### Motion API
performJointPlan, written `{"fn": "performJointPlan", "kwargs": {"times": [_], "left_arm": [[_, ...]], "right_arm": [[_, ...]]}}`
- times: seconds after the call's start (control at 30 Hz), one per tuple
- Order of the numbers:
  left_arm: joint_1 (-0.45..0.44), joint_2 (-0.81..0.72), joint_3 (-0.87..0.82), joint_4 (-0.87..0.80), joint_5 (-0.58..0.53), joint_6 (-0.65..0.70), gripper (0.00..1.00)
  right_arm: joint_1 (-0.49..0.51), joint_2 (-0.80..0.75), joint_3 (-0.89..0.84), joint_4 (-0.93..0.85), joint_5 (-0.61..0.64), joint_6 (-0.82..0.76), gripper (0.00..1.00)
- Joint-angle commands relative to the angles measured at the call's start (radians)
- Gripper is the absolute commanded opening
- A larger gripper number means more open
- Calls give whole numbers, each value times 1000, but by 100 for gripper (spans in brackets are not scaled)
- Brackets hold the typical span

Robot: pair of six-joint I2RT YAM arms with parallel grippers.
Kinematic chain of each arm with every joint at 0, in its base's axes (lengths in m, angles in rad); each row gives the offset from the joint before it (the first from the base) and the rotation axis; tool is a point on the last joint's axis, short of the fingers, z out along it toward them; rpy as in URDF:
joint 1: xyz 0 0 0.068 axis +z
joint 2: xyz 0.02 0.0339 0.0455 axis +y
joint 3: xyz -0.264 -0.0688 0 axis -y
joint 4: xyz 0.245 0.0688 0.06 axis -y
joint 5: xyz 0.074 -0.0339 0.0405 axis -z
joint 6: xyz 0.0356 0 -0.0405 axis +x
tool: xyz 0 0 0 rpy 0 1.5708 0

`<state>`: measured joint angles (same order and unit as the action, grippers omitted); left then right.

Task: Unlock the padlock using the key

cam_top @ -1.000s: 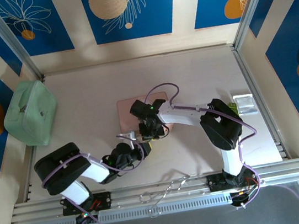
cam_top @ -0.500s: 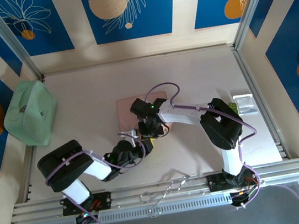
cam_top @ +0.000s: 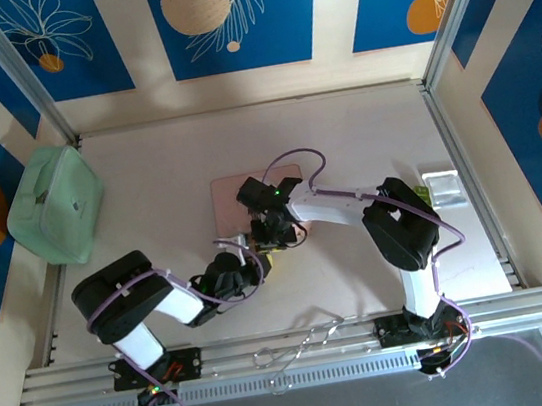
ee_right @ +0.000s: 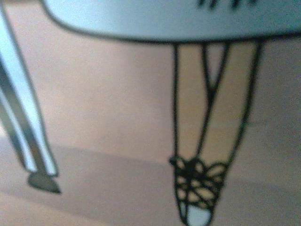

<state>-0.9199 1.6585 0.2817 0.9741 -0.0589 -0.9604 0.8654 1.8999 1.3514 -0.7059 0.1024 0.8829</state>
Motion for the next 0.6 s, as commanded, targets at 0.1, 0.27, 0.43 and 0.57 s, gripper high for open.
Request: {"fn": "performJointPlan", "kwargs": {"times": [0.1, 0.27, 0.43, 0.57], "left_arm": [[7, -49, 23, -93, 9, -17, 0], [7, -62, 27, -96, 24, -29, 0], [7, -62, 18, -33, 57, -51, 0], [8, -54, 6, 41, 79, -86, 0]], "right_arm": [[13, -48, -81, 60, -29, 47, 47], [37, -174, -199, 192, 62, 84, 58], [57, -347, -415, 424, 147, 129, 66], [62, -456, -552, 588, 169, 146, 68]]}}
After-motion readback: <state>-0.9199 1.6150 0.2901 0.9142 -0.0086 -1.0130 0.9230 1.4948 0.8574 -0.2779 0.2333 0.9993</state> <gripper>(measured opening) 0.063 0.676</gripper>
